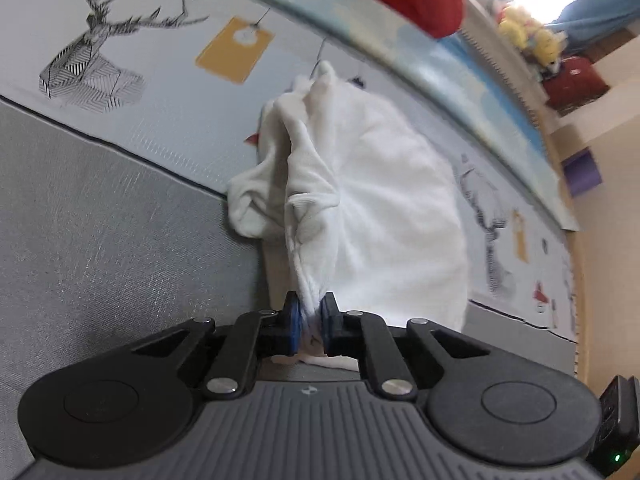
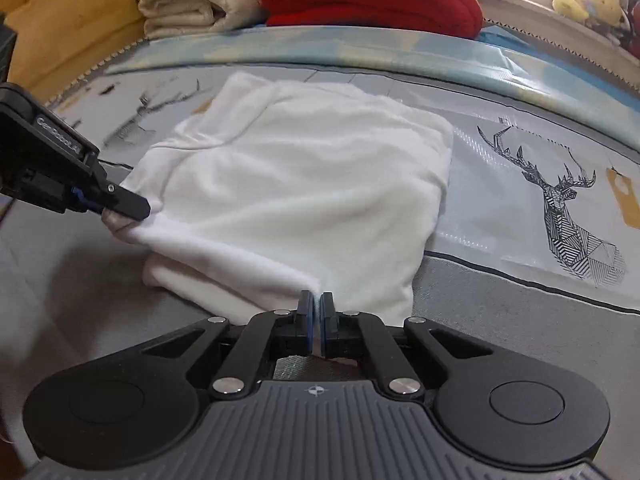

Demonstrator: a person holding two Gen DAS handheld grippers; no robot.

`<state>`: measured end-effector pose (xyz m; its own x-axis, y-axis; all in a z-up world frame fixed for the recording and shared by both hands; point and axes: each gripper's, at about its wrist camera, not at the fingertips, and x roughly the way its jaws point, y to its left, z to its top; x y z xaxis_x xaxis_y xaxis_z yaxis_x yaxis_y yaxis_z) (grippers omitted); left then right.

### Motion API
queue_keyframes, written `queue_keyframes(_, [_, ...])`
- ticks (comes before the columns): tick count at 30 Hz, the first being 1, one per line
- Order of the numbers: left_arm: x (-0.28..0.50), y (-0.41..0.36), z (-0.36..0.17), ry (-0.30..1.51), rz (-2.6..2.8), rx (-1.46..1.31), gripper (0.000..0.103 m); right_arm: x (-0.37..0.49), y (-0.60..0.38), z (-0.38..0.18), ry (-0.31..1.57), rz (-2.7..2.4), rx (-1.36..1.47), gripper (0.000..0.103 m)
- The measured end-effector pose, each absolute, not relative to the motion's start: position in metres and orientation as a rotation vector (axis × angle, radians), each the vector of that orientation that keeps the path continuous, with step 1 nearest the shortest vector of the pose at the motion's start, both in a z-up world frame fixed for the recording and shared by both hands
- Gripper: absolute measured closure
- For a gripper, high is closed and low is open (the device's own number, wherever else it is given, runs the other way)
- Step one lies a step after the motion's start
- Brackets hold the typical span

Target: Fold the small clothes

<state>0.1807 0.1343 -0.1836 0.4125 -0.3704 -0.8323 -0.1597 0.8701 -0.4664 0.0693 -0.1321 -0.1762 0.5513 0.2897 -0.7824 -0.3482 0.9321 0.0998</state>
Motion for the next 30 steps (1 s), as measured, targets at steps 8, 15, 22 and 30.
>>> queue_keyframes(8, [0.177, 0.144, -0.231, 1.239, -0.098, -0.480, 0.083, 0.072, -0.142, -0.186, 1.014, 0.386, -0.066, 0.101])
queue_keyframes(15, [0.175, 0.136, -0.168, 0.987, -0.101, -0.373, 0.055, 0.077, -0.154, -0.153, 0.928, 0.403, 0.037, 0.074])
queue_keyframes(22, [0.218, 0.115, -0.218, 1.046, -0.168, -0.427, 0.059, 0.097, -0.137, -0.182, 0.966, 0.367, -0.030, 0.075])
queue_keyframes(30, [0.205, 0.160, -0.203, 1.014, -0.160, -0.527, 0.054, 0.091, -0.151, -0.188, 1.061, 0.363, -0.054, 0.073])
